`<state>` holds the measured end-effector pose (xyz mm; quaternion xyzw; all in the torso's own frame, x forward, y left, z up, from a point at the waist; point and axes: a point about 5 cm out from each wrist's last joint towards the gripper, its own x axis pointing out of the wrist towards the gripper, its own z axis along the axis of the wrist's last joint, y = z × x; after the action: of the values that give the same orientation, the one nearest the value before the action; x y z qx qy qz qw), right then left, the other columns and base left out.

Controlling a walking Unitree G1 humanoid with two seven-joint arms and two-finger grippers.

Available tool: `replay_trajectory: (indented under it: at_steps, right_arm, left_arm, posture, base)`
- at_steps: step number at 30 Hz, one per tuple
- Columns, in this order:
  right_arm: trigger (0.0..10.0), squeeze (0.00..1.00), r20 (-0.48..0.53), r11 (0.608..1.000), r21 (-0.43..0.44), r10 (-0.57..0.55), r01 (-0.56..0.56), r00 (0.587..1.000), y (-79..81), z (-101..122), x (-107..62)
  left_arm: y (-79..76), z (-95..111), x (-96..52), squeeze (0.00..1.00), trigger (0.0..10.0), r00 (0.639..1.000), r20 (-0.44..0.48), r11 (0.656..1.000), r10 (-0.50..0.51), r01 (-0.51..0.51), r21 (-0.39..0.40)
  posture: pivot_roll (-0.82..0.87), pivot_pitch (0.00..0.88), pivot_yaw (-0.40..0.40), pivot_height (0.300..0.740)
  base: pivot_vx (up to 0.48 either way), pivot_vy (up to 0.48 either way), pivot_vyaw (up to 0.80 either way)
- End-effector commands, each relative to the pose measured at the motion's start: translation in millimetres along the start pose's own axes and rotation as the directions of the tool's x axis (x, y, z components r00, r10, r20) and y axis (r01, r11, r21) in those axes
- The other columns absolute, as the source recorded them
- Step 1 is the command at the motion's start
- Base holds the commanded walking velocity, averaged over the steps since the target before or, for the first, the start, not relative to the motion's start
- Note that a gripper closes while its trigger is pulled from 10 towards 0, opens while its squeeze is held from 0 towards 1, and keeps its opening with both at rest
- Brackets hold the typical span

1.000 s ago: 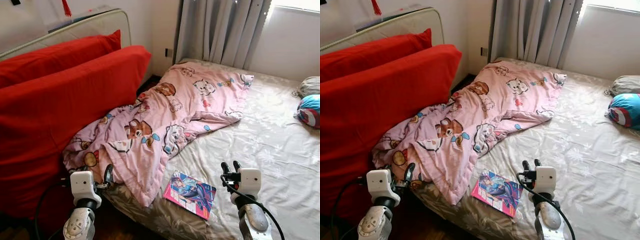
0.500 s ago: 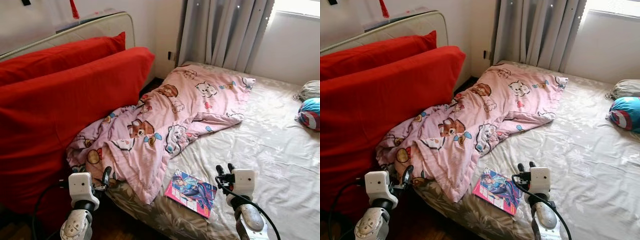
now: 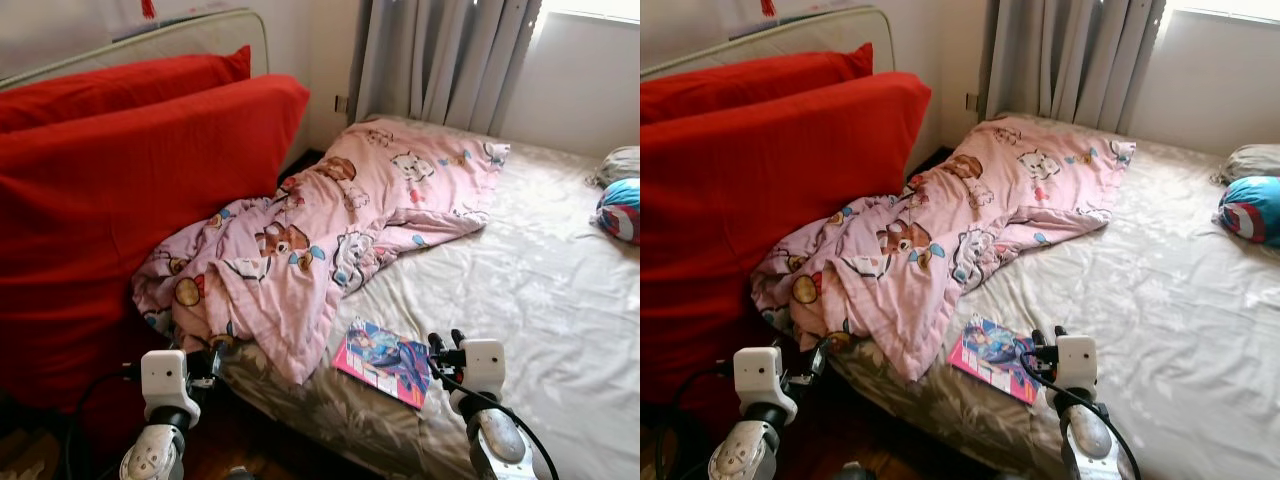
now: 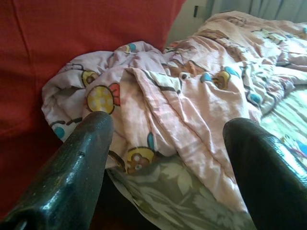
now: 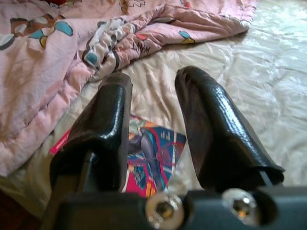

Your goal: Clean up the room

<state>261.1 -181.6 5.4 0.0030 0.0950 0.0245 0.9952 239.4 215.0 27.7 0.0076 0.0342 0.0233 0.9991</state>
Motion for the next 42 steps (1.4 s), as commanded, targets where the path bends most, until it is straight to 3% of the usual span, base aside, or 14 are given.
replay_trajectory:
  at_steps: [1,8,16,21,42]
  right_arm:
    - [10.0,0.00,-0.007,1.000,0.008,0.000,0.001,1.000,-1.3,-1.3,-0.7]
    - [10.0,0.00,-0.048,0.999,0.004,-0.038,0.038,0.998,-2.0,-6.1,0.0]
    - [10.0,0.00,-0.032,1.000,0.020,-0.008,0.008,0.999,3.1,-3.0,2.9]
    - [10.0,0.00,-0.044,1.000,0.013,-0.003,0.004,0.999,5.0,-3.6,4.7]
    - [10.0,0.00,-0.058,0.999,0.035,0.009,-0.007,0.998,6.7,-4.6,7.7]
  left_arm:
    - [-1.6,4.6,2.3,0.00,10.0,1.000,0.007,1.000,-0.018,0.018,0.001]
    - [-0.6,6.2,2.3,0.00,10.0,1.000,0.000,1.000,-0.026,0.026,0.007]
    - [-1.8,9.2,3.6,0.00,10.0,1.000,0.004,1.000,-0.028,0.028,0.003]
    - [0.4,9.3,2.0,0.00,10.0,1.000,0.001,1.000,-0.024,0.024,0.001]
    - [4.5,13.5,12.9,0.00,10.0,0.999,-0.013,1.000,-0.030,0.030,0.002]
  posture:
    - [-0.02,0.000,-0.026,0.653]
    - [-0.01,0.000,-0.015,0.653]
    - [0.00,0.000,-0.021,0.653]
    - [0.01,0.000,-0.023,0.623]
    - [0.00,0.000,-0.017,0.623]
  base:
    - [0.000,0.000,0.00]
    - [0.000,0.000,0.00]
    - [0.000,0.000,0.00]
    - [0.000,0.000,0.00]
    - [0.028,0.000,0.00]
